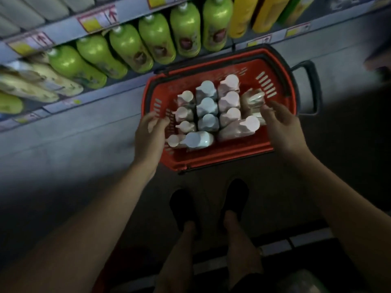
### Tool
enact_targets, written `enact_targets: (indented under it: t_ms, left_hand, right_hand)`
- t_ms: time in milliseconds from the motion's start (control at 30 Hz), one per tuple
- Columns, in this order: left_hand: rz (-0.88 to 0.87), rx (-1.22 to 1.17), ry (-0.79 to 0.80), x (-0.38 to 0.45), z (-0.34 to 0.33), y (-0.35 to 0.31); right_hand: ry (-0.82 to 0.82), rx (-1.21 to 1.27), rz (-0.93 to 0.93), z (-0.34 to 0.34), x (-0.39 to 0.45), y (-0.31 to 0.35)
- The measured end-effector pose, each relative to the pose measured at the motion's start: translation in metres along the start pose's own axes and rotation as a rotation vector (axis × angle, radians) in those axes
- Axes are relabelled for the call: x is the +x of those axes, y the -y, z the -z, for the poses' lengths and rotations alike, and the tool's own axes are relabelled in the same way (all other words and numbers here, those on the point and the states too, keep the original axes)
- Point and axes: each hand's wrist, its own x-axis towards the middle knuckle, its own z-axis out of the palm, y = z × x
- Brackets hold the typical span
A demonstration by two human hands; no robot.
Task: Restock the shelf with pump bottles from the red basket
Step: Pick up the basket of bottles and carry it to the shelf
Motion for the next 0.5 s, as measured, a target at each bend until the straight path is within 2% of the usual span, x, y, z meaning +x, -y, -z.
enact_targets:
  t_ms: [167,333,500]
  left_hand:
    - [-0.073,0.068,-0.116,0.020,-0.010,0.033]
    - [-0.154,0.200,-0.284,0.054,-0.029,0.050]
    - [-0.089,0.349,-0.477,0.080,-0.049,0.057]
  right_hand:
    - [-0.073,-0.019,0.004,-0.002,0.055,-0.023]
    - [-0.169,-0.167,0.041,0.015,0.107,-0.038]
    - [-0.247,-0.273,-0.020,0.023,0.138,-0.054]
